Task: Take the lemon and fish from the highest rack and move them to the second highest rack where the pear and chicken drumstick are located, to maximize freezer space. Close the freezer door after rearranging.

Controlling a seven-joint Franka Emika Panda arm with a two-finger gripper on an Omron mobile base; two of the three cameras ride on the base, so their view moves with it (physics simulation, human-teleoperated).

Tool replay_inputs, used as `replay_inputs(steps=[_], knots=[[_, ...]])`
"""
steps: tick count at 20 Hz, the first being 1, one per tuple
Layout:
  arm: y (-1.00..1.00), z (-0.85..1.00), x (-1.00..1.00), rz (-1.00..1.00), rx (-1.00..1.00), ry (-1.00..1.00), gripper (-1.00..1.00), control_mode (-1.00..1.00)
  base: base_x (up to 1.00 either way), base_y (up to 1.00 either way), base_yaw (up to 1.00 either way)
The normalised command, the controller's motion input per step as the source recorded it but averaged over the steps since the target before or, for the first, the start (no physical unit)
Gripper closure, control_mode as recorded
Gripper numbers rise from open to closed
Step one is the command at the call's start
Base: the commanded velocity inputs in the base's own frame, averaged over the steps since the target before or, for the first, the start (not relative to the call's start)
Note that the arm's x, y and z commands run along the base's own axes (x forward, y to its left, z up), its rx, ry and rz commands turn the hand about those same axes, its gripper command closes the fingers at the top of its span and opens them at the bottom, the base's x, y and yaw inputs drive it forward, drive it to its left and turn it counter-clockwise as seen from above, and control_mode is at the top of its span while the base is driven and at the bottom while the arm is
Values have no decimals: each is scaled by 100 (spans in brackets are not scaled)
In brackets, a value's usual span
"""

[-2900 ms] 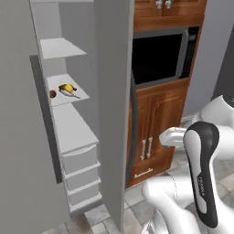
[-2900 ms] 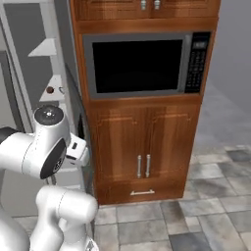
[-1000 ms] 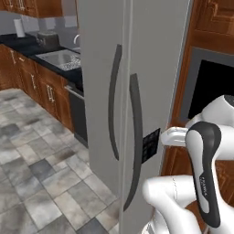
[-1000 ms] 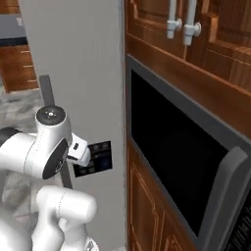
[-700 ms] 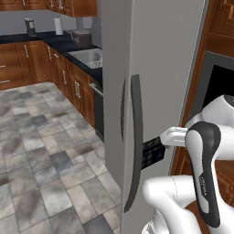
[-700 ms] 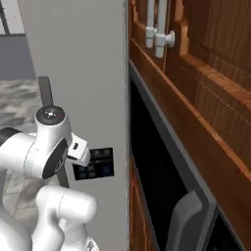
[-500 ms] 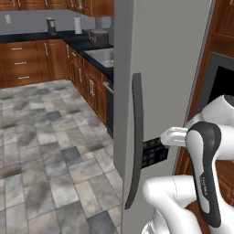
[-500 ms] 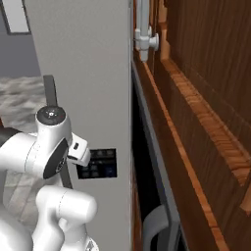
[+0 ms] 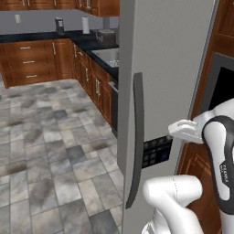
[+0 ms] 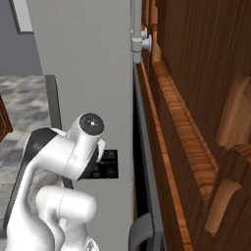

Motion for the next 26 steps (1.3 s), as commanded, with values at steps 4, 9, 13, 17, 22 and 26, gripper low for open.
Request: replay_inputs(steps=[4, 9, 13, 17, 22, 26], knots=[[0, 0, 59, 1, 7, -3, -100, -100, 0, 0, 0], [6, 0, 53, -6, 0, -7, -100, -100, 0, 0, 0], [17, -4, 50, -40, 0, -11, -100, -100, 0, 0, 0], [21, -12, 45, -59, 0, -13, -100, -100, 0, 0, 0], [14, -4, 52, -57, 0, -1, -100, -100, 0, 0, 0], [5, -7, 67, -48, 0, 0, -100, -100, 0, 0, 0]])
